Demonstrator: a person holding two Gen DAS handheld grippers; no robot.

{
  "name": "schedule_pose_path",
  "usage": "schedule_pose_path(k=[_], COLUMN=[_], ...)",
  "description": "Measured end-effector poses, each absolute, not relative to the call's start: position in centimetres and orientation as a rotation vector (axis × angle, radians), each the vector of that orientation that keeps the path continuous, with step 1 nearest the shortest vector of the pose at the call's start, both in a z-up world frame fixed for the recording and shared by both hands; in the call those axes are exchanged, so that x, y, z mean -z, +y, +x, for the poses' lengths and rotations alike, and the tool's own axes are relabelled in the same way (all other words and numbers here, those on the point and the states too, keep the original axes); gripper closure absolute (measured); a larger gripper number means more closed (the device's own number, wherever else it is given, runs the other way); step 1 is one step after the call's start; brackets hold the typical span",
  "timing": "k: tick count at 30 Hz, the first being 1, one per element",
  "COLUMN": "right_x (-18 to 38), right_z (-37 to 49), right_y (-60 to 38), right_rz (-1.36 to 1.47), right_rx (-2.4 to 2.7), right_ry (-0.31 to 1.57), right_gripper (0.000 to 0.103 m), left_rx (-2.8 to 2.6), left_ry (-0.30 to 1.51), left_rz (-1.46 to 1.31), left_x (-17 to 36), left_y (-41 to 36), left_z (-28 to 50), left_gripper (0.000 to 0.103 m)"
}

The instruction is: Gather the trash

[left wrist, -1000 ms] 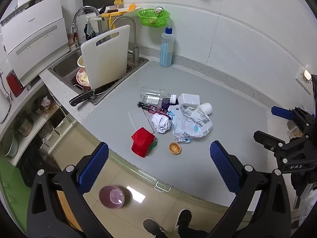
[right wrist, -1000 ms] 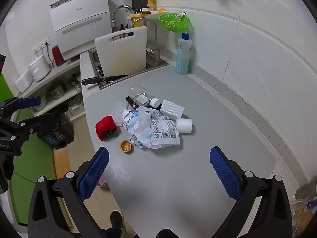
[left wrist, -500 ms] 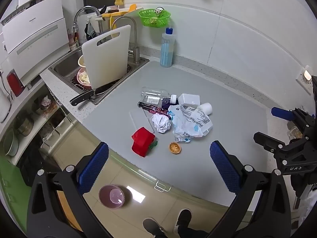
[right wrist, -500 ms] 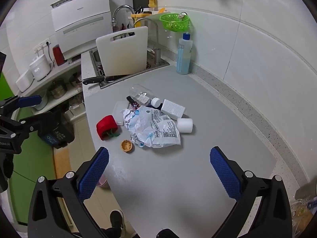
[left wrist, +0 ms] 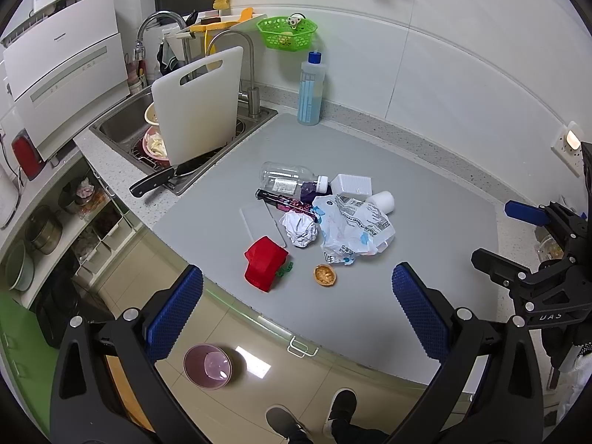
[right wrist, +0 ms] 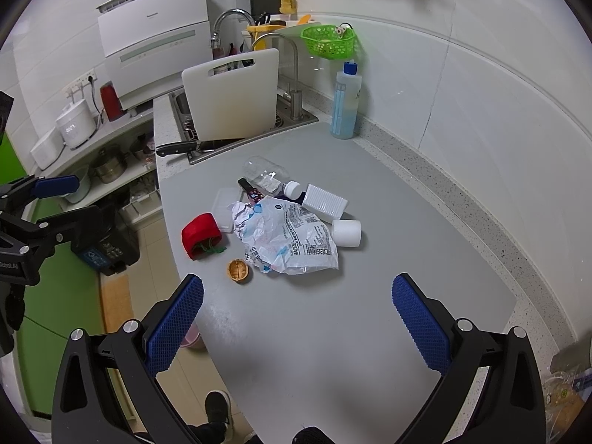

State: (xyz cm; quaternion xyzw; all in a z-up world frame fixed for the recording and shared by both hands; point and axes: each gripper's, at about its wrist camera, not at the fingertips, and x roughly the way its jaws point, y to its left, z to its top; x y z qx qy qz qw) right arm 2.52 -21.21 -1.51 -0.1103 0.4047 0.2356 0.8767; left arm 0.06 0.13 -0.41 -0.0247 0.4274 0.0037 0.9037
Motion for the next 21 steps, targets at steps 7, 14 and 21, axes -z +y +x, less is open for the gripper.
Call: schedule_pose_path(k=[7,14,21], right_x=[1.45,1.53,1.56], right_z=[2.22,2.5,2.39], right_y=[-21.02,-21.14,-21.14], right_rz=[-0.229,-0.23,-0.23], right_rx=[-0.492,-0.493,-0.493], right_ry=[0.843,0.844,0.843], right_gripper=[0.005,0.005,0.005], left_rx=[-0.008,-0.007,-0.006], left_ry=[0.882,0.883,0.882], left_rz=[-0.052,-0.056,-0.055], left_x=[0.19,0.06,0.02], left_y=[0.25,0.39,0.55], left_z=[-0.17,-0.34,-0.41], left_gripper=[0.003,0.003,0.003])
